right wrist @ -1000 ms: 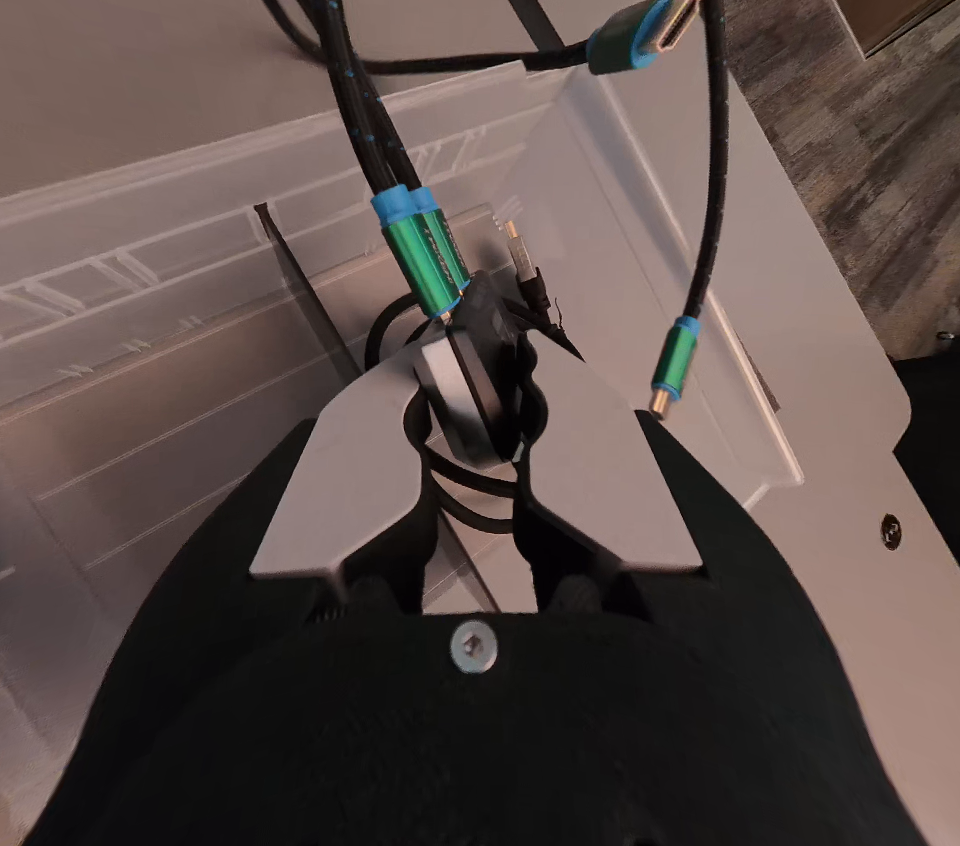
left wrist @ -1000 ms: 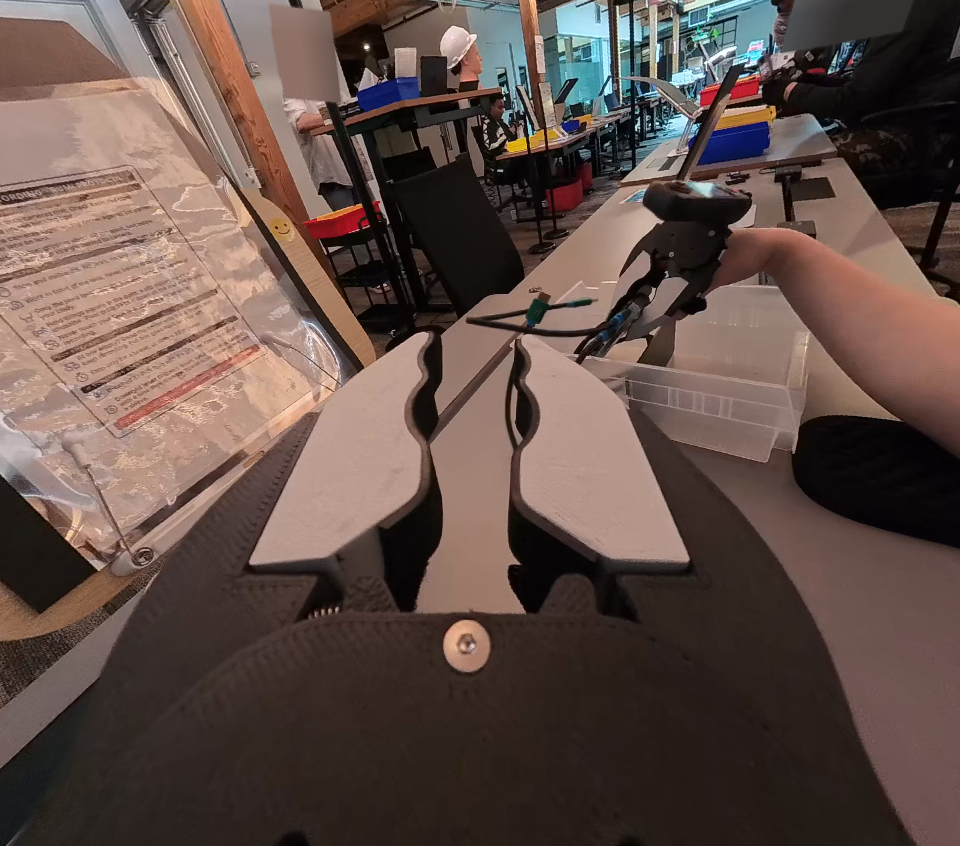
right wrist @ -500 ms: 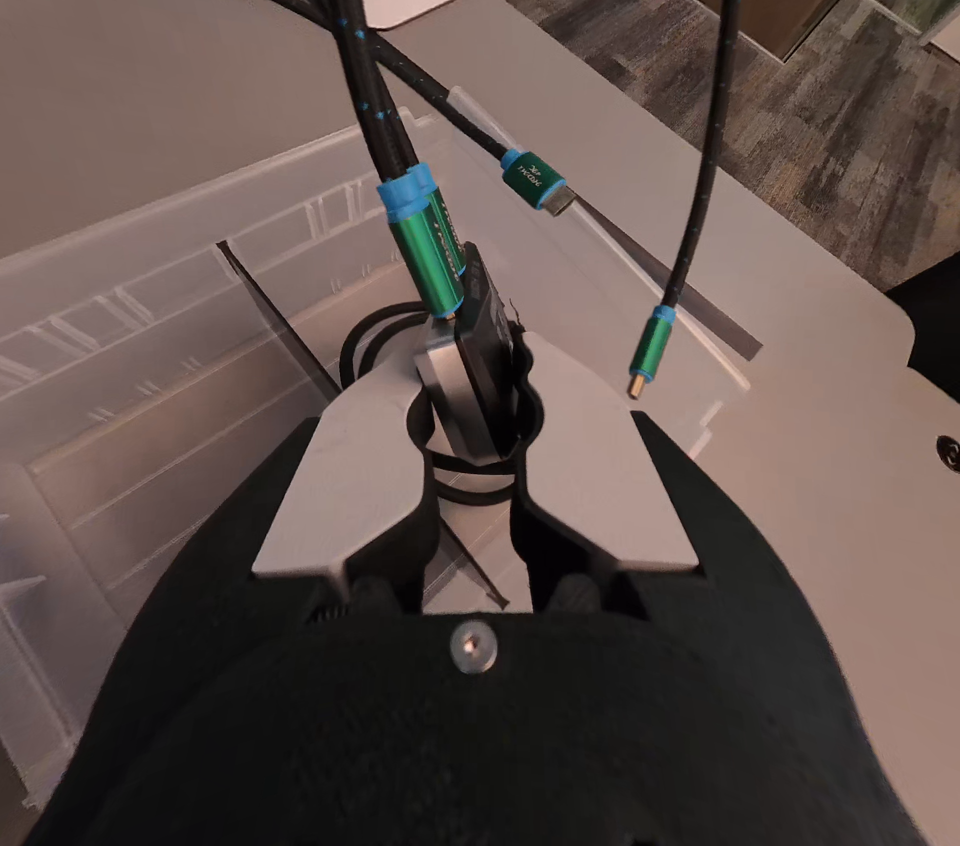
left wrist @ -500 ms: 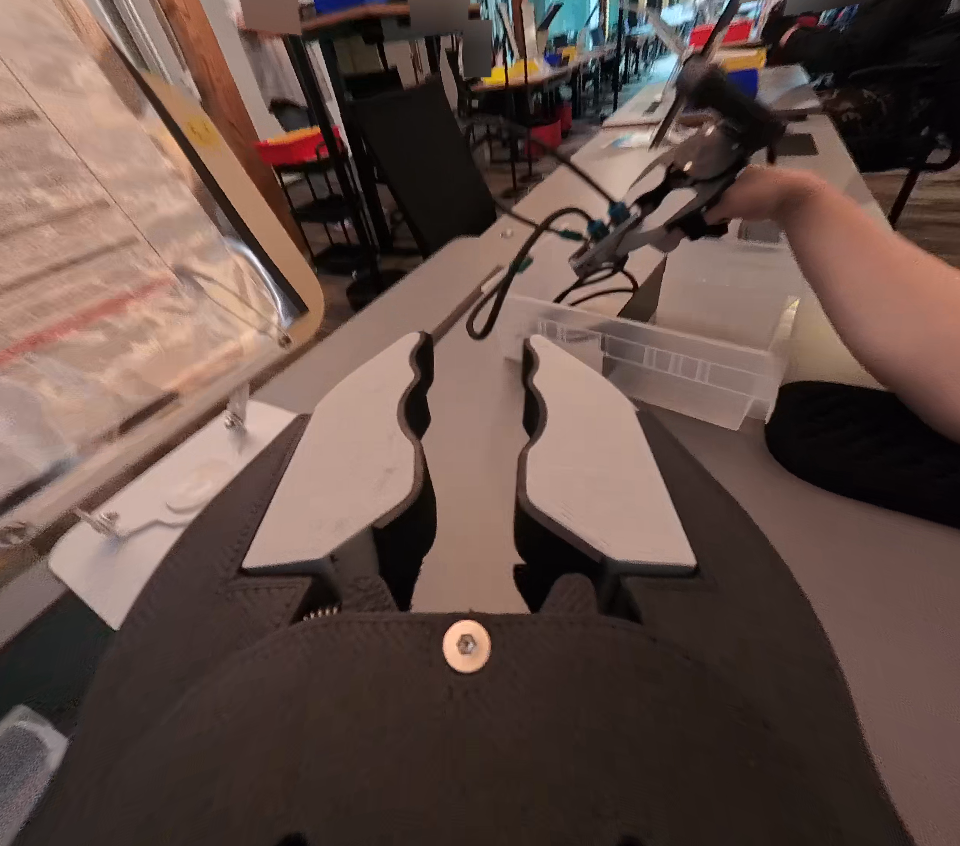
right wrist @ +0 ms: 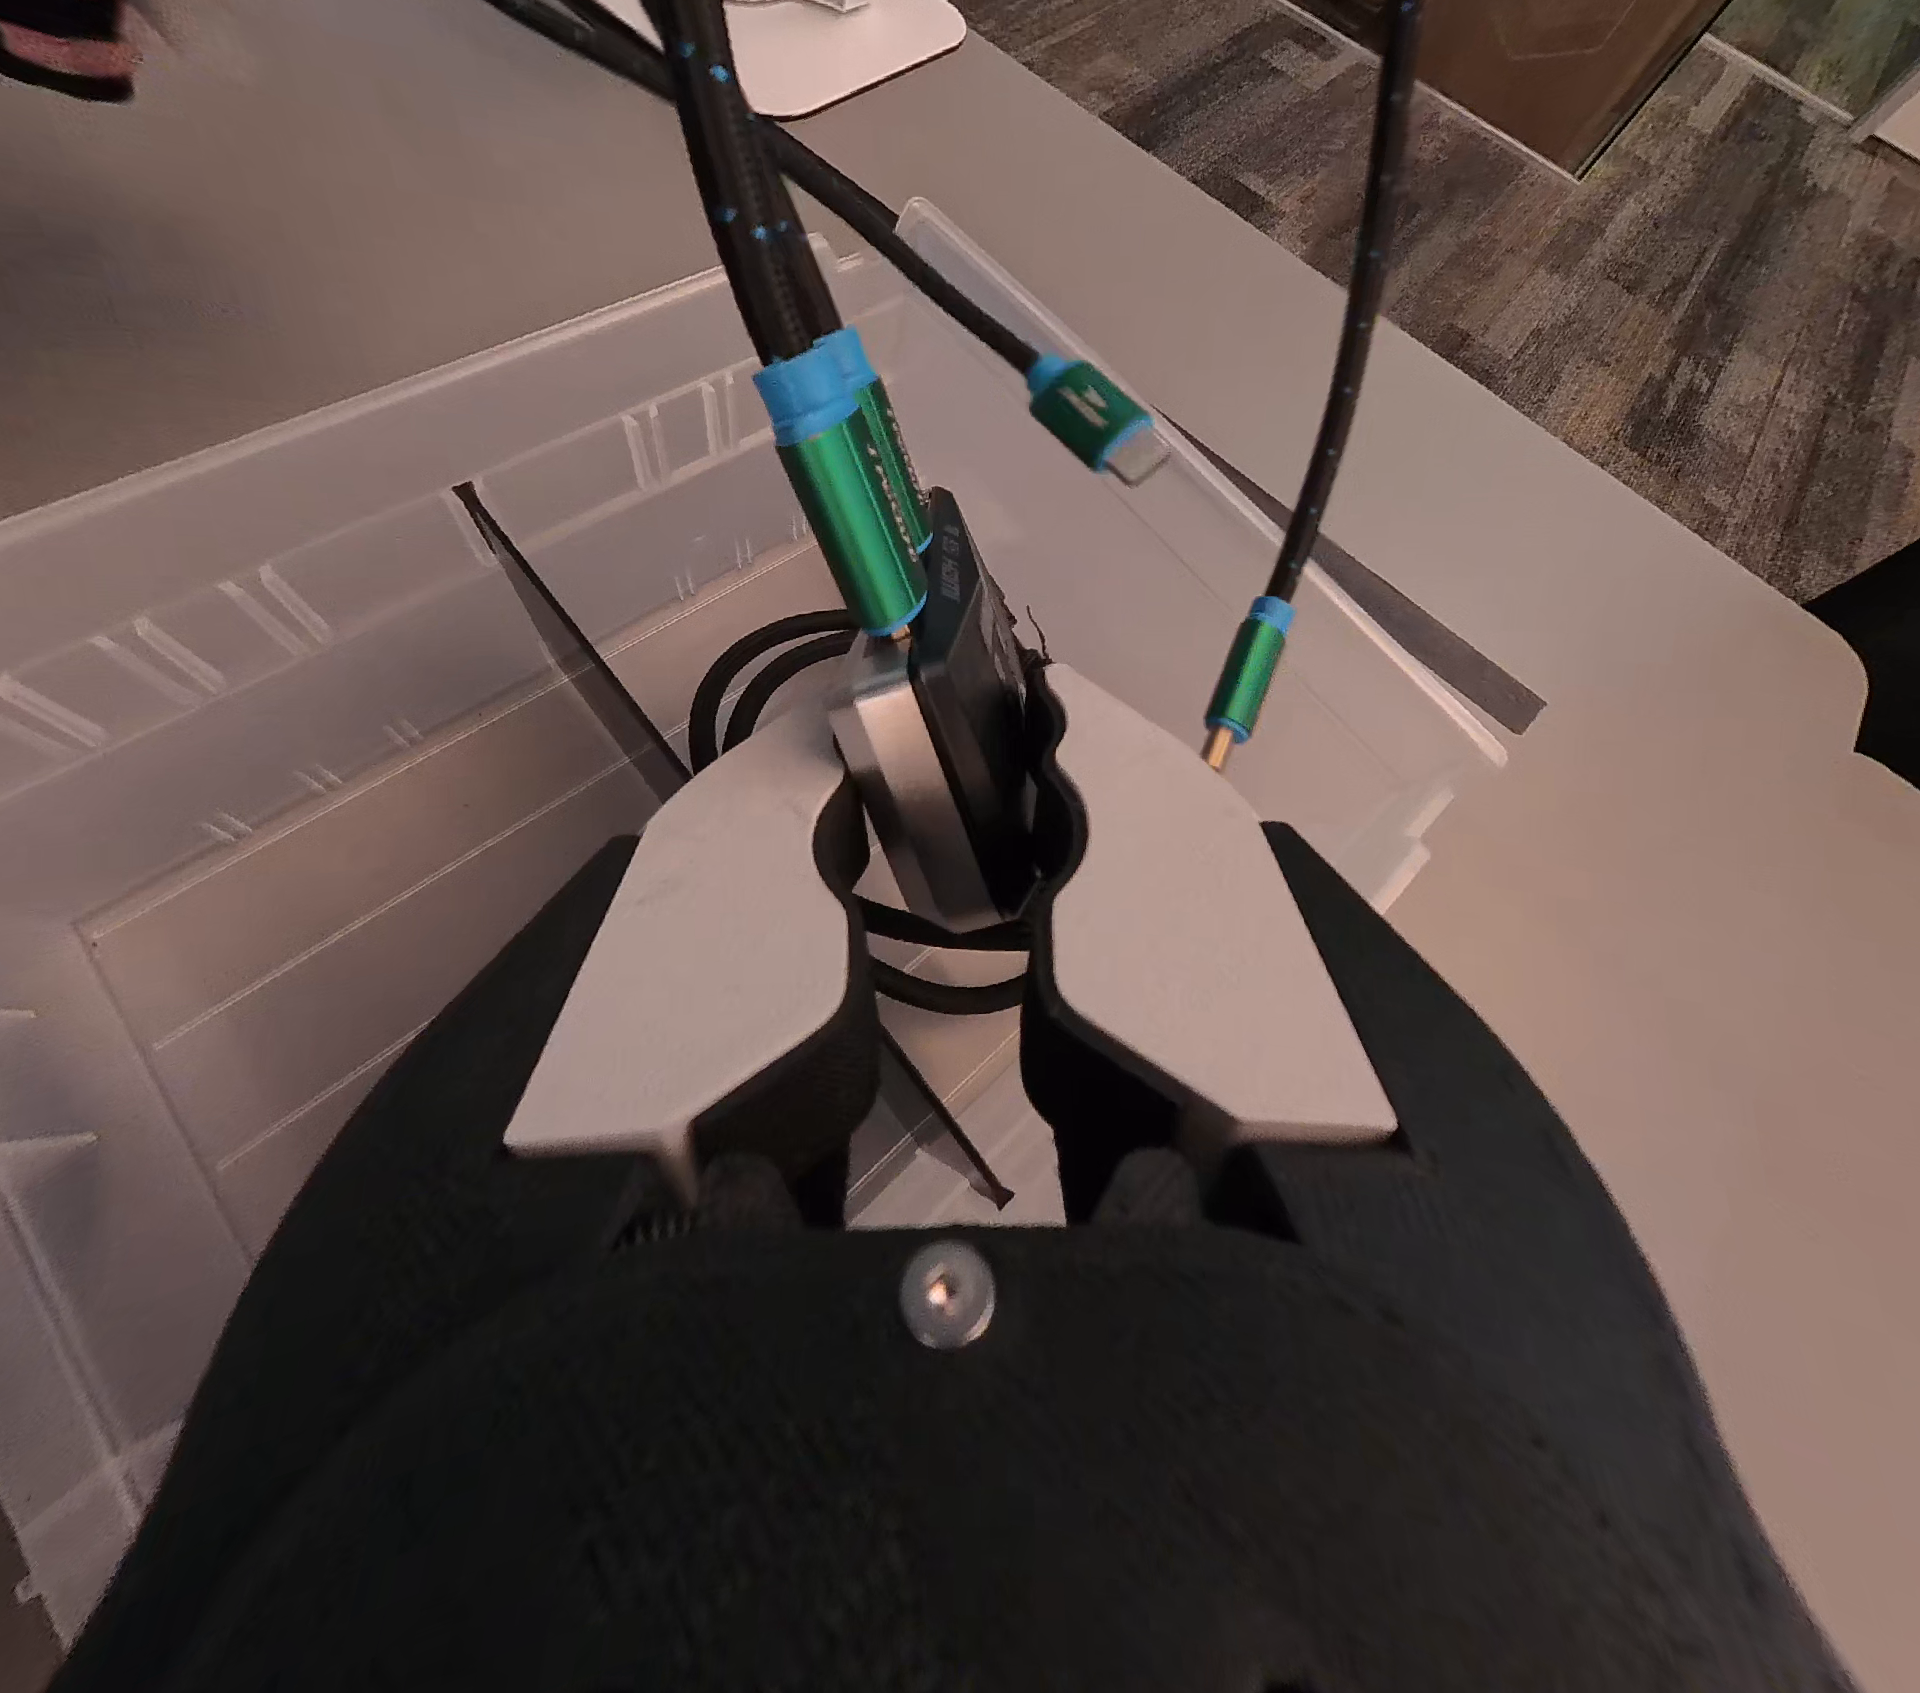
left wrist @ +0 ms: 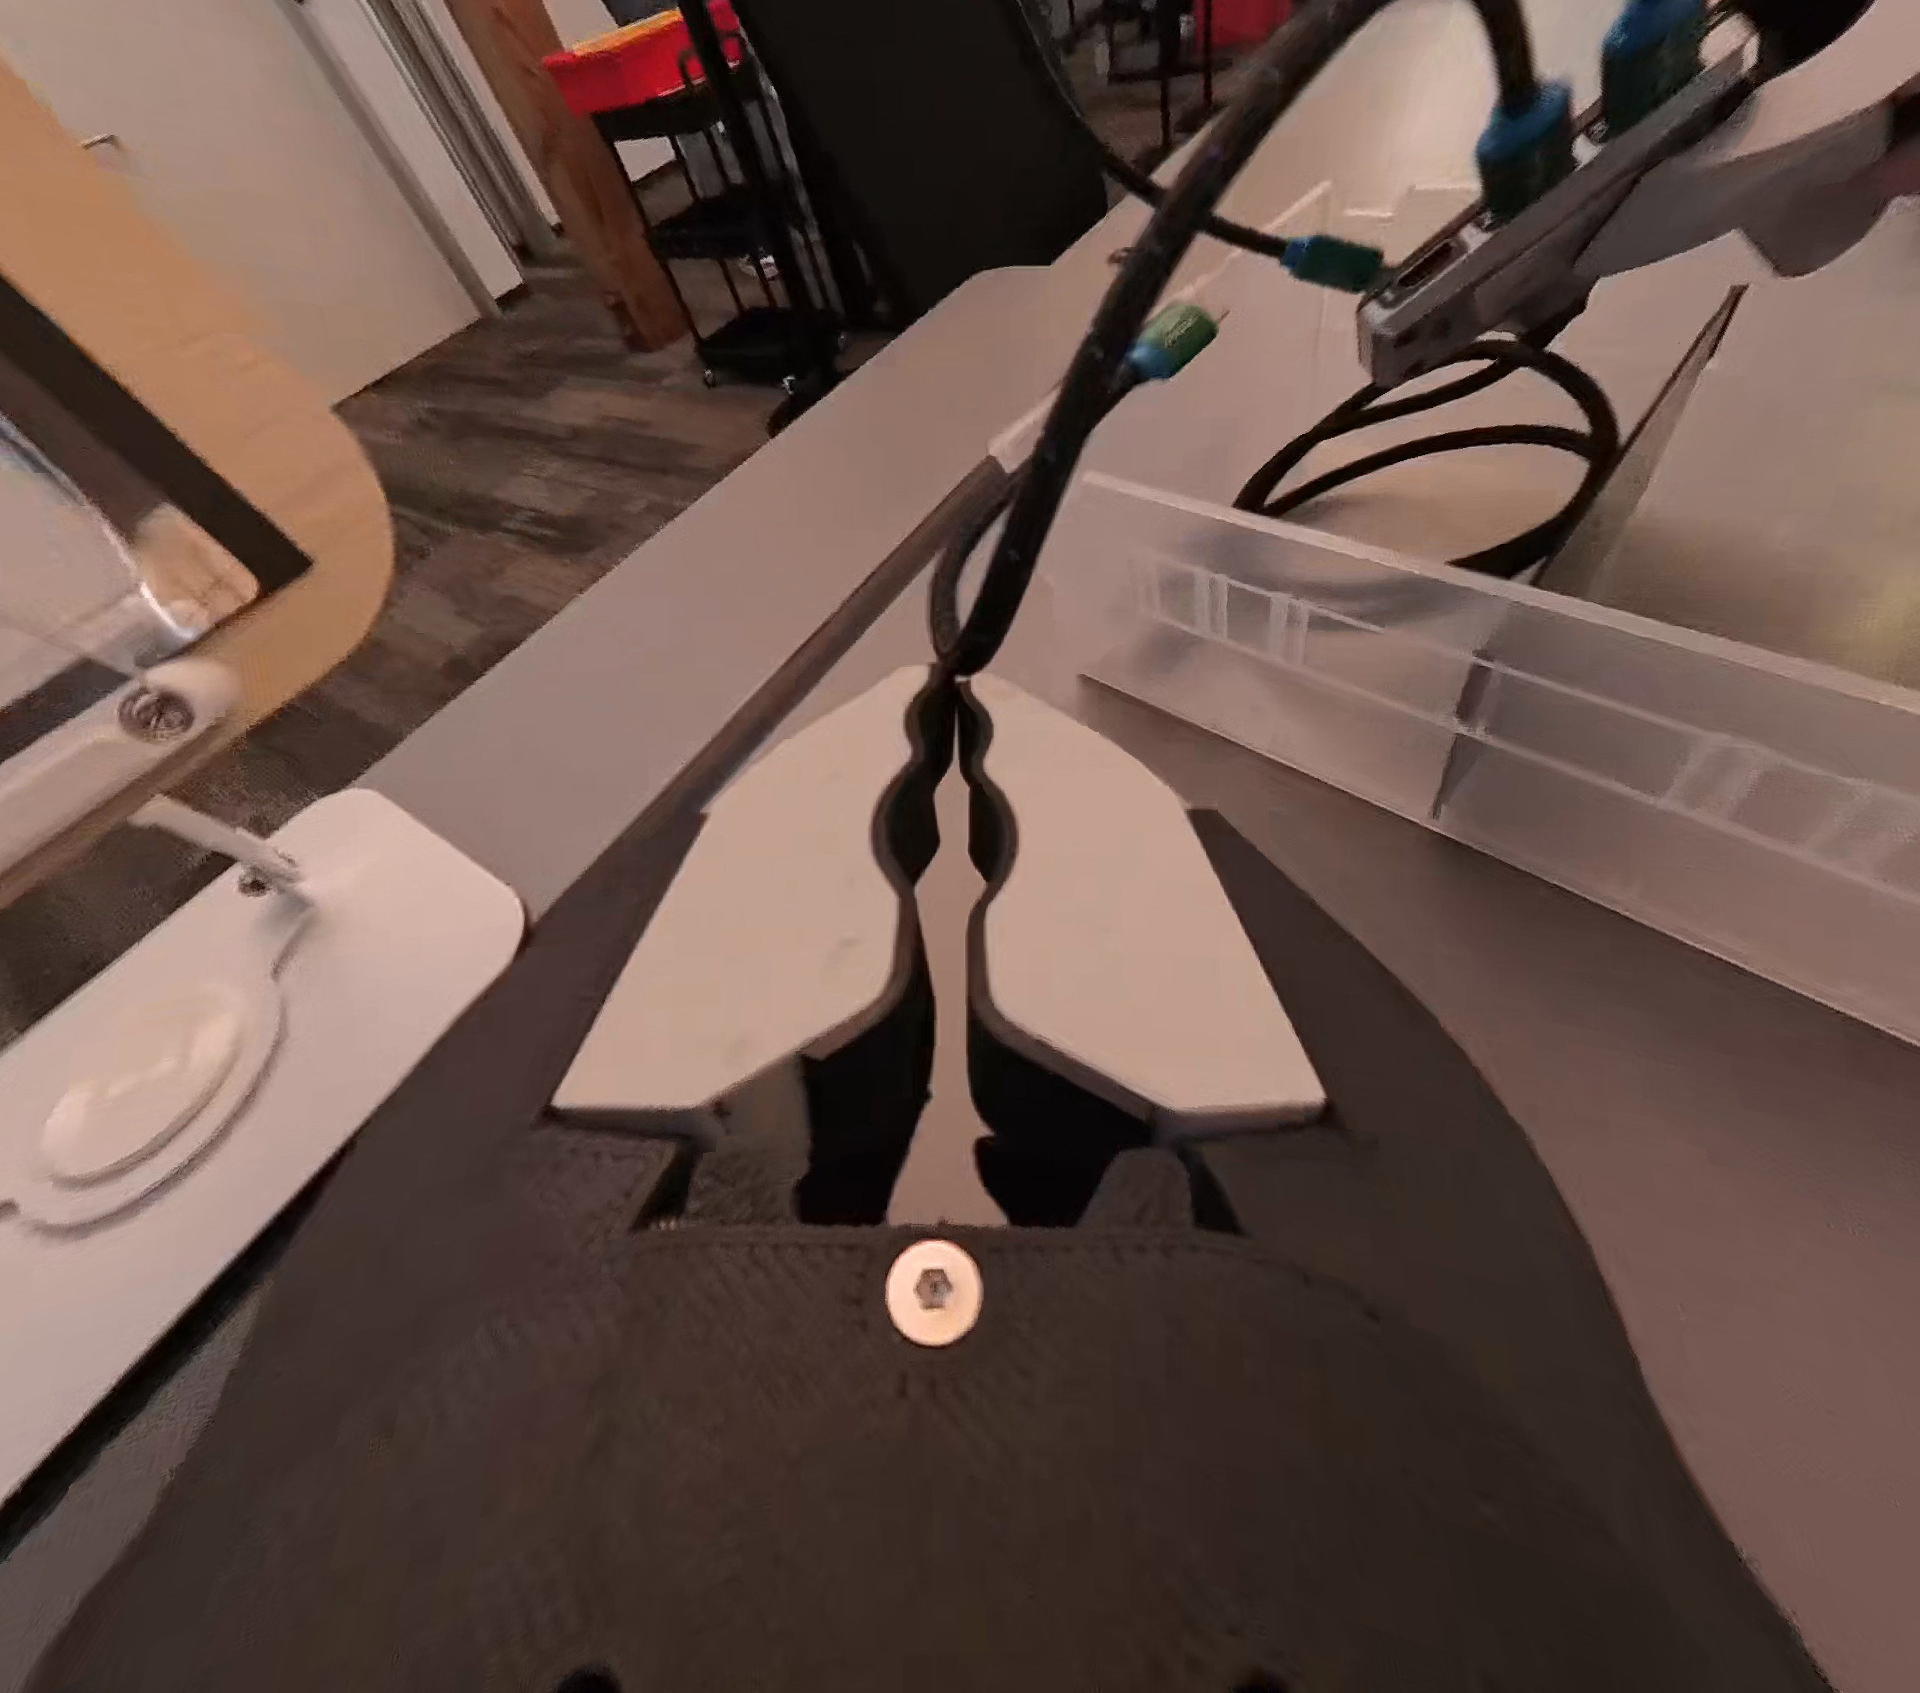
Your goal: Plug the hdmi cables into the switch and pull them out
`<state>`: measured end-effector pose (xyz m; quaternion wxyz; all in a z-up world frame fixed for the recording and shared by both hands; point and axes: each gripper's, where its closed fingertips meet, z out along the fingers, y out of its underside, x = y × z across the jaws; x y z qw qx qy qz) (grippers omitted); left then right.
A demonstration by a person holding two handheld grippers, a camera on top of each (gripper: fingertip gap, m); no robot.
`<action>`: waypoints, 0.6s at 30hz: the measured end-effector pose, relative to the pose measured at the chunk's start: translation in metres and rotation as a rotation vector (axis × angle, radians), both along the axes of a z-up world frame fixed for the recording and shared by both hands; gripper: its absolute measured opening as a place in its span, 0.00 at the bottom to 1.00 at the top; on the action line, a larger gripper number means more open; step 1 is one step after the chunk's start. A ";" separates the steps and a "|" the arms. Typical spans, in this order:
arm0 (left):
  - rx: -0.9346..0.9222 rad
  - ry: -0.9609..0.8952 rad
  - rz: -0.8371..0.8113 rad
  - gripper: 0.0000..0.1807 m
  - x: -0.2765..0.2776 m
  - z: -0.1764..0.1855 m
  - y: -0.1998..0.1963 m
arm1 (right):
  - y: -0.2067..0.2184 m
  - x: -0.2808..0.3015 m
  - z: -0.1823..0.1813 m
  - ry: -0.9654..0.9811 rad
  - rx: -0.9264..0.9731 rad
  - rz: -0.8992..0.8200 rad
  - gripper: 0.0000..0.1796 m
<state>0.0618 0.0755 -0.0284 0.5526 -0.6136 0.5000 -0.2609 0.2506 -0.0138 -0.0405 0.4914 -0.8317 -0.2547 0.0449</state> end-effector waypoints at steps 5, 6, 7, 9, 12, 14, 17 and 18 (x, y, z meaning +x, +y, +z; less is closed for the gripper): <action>-0.097 -0.144 -0.049 0.00 0.022 0.026 0.002 | -0.009 0.005 -0.002 -0.020 -0.036 -0.011 0.15; -0.142 -0.153 -0.071 0.00 0.028 0.030 0.001 | -0.012 0.005 -0.002 -0.023 -0.044 -0.007 0.15; -0.182 -0.142 -0.095 0.00 0.035 0.031 -0.001 | -0.014 0.006 -0.002 -0.030 -0.050 -0.007 0.15; -0.227 -0.048 -0.129 0.00 0.050 0.020 -0.004 | -0.019 0.007 -0.003 -0.047 -0.071 -0.013 0.16; -0.170 0.183 -0.126 0.00 0.065 -0.014 -0.006 | -0.021 0.004 -0.010 -0.059 -0.106 -0.009 0.18; -0.068 0.263 -0.088 0.00 0.069 -0.028 -0.002 | -0.022 0.001 -0.014 -0.061 -0.116 0.011 0.19; -0.073 0.242 -0.076 0.00 0.069 -0.031 -0.005 | -0.022 0.003 -0.016 -0.057 -0.122 0.006 0.19; -0.111 0.210 -0.079 0.00 0.069 -0.029 -0.006 | -0.021 0.005 -0.015 -0.059 -0.120 -0.007 0.19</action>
